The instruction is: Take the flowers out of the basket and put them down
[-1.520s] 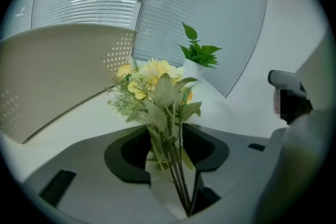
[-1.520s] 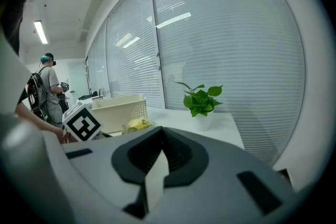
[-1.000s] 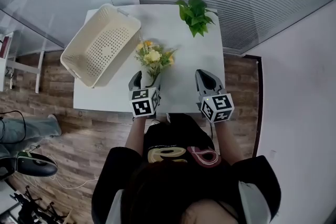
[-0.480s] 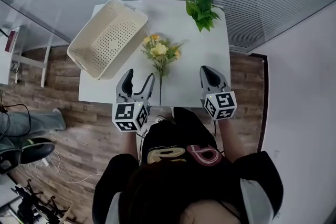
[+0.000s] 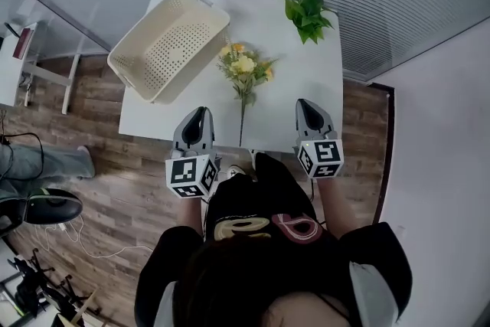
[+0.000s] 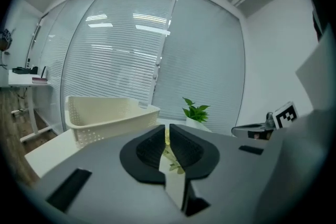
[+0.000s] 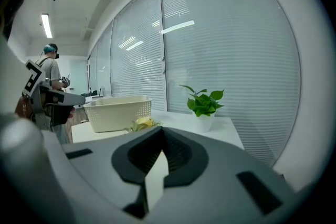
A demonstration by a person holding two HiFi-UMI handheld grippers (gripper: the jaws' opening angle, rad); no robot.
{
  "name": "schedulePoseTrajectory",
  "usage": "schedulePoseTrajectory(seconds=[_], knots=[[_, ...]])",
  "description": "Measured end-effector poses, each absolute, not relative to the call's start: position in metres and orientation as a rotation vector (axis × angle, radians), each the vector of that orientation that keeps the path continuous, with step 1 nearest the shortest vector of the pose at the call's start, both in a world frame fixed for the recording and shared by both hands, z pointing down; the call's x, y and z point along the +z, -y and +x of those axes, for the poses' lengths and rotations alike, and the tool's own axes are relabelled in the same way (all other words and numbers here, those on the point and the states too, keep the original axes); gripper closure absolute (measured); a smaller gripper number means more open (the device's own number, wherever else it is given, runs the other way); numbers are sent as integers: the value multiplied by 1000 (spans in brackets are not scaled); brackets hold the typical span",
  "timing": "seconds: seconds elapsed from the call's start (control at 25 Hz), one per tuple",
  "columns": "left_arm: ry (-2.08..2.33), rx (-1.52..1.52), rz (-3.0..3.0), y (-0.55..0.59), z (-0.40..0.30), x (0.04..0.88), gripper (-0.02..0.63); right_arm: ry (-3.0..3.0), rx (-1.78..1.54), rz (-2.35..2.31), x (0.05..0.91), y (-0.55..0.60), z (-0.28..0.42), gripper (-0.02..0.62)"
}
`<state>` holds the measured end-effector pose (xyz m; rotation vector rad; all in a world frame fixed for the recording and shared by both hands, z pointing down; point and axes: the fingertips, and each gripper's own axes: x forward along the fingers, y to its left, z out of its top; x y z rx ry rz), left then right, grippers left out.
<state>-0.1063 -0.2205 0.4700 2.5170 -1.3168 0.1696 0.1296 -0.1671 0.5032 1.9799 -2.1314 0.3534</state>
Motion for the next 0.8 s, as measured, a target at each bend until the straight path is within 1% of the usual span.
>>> schedulePoseTrajectory(seconds=[0.08, 0.28, 0.8], knots=[[1351, 158, 2505, 220, -115, 470, 576, 2124, 345, 1976, 504, 166, 128, 586], [1397, 148, 2480, 218, -130, 472, 588, 2116, 321, 1962, 504, 167, 126, 588], [1373, 272, 2518, 199, -125, 489, 588, 2105, 279, 1918, 510, 165, 118, 588]])
